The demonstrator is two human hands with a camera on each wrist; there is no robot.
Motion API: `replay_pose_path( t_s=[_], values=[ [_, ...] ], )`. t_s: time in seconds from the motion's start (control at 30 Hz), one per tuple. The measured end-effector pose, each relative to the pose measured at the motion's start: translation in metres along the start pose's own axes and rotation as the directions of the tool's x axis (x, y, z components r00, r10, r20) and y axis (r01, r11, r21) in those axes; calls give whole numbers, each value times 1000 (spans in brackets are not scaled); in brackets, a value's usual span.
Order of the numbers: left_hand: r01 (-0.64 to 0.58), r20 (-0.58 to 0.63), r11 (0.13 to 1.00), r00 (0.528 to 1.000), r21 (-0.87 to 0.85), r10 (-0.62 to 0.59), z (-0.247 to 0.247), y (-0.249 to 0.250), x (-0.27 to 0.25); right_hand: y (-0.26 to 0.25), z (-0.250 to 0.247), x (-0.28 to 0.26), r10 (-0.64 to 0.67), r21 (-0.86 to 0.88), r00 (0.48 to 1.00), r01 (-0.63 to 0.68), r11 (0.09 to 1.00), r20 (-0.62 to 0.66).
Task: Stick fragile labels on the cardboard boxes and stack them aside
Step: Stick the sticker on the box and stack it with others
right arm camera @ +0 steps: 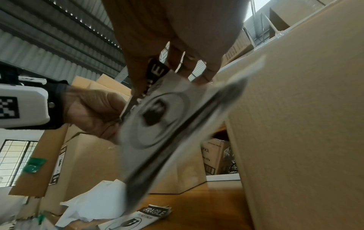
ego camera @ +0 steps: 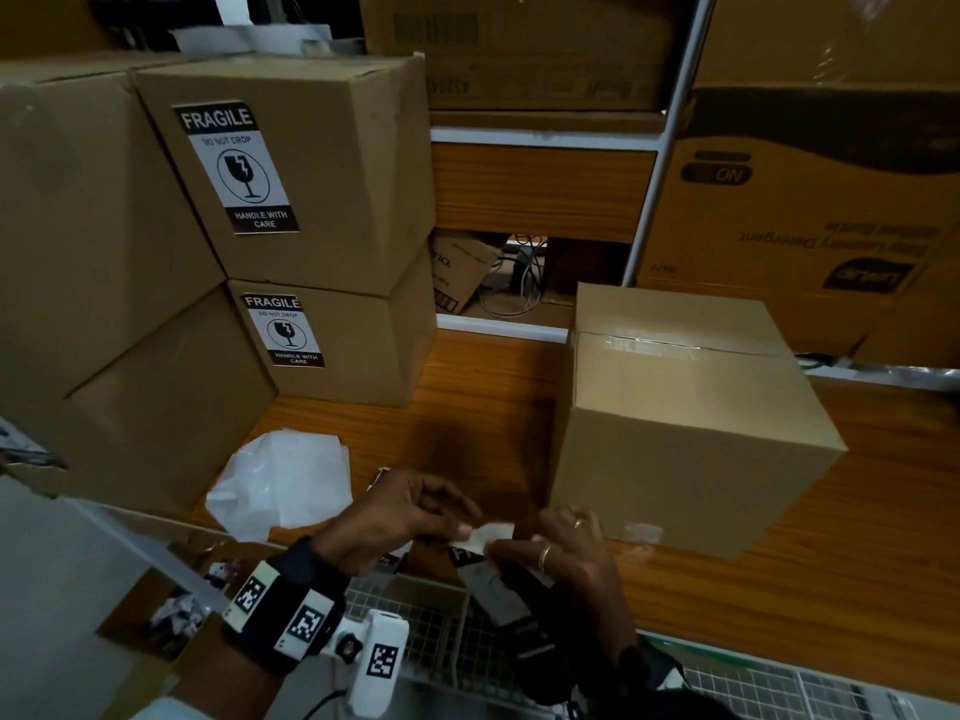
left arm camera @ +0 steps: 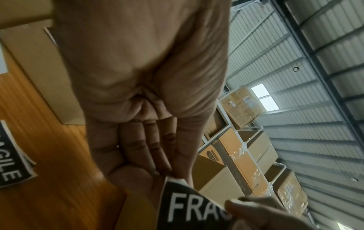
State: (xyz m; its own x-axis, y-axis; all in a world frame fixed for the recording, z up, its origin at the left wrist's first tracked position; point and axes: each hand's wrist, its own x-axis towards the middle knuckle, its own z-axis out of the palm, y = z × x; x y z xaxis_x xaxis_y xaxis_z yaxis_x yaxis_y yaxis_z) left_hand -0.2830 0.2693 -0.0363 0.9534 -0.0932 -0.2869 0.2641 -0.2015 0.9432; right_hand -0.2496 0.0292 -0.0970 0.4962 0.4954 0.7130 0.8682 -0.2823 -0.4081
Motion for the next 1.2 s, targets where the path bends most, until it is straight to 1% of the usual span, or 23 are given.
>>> replay_pose_path(
  t_s=[0.1,0.23,0.37,0.47,0.53,0.57,0.63,0.67,0.73,0.8,0.83,0.87,0.9,0.93,0.97,1.07,1.13,1.2],
  values=[
    [-61,-12,998,998,0,61,1,1,1,-9,-1,1,73,43,997,-72,996,-33],
    [-147,-17,983,989,109,150,6,5,-1,-6,2,5,40,44,999,-39,998,-24],
    [-145,-34,956,987,255,159,-1,7,5,-11,4,10,6,139,1000,-4,990,-13],
    [-148,-27,943,986,299,164,-13,10,8,-17,-1,13,-6,195,1000,10,981,-21],
    [-145,-12,919,987,366,160,-14,14,7,-20,-2,11,8,296,1000,-4,955,-12],
    [-137,-29,908,986,396,162,-15,15,7,-22,-4,10,24,377,1000,-17,926,-13],
    [-107,-115,900,979,423,171,-19,13,9,-28,-7,9,78,551,997,-65,832,-1],
    [-102,-142,908,975,406,173,-22,11,7,-30,-8,10,84,593,996,-74,802,10],
    [-144,-137,946,972,290,190,-24,10,4,-33,-11,9,81,594,997,-68,802,5],
    [-168,-128,984,977,52,174,-18,11,-3,-34,-13,8,77,565,997,-63,822,0],
    [-148,-107,986,984,-79,139,-14,10,-7,-35,-13,7,122,562,993,-96,822,-8],
    [-119,-67,978,992,-174,109,-9,10,-12,-32,-12,6,178,546,984,-135,827,-26],
    [-90,-33,972,996,-216,85,-5,10,-16,-33,-13,5,246,617,969,-179,766,-24],
    [-70,-16,974,998,-215,68,-1,9,-18,-35,-14,5,284,650,958,-231,724,24],
    [-71,-27,979,997,-191,67,3,7,-20,-35,-13,6,301,687,953,-235,688,25],
    [-137,-112,983,986,-125,123,10,3,-20,-33,-7,5,268,615,962,-239,751,47],
    [-165,-126,979,981,-123,150,11,-1,-20,-33,-4,8,305,609,951,-269,746,47],
    [-151,-130,975,983,-161,130,9,-4,-20,-38,-8,12,340,618,939,-294,729,46]
  ],
)
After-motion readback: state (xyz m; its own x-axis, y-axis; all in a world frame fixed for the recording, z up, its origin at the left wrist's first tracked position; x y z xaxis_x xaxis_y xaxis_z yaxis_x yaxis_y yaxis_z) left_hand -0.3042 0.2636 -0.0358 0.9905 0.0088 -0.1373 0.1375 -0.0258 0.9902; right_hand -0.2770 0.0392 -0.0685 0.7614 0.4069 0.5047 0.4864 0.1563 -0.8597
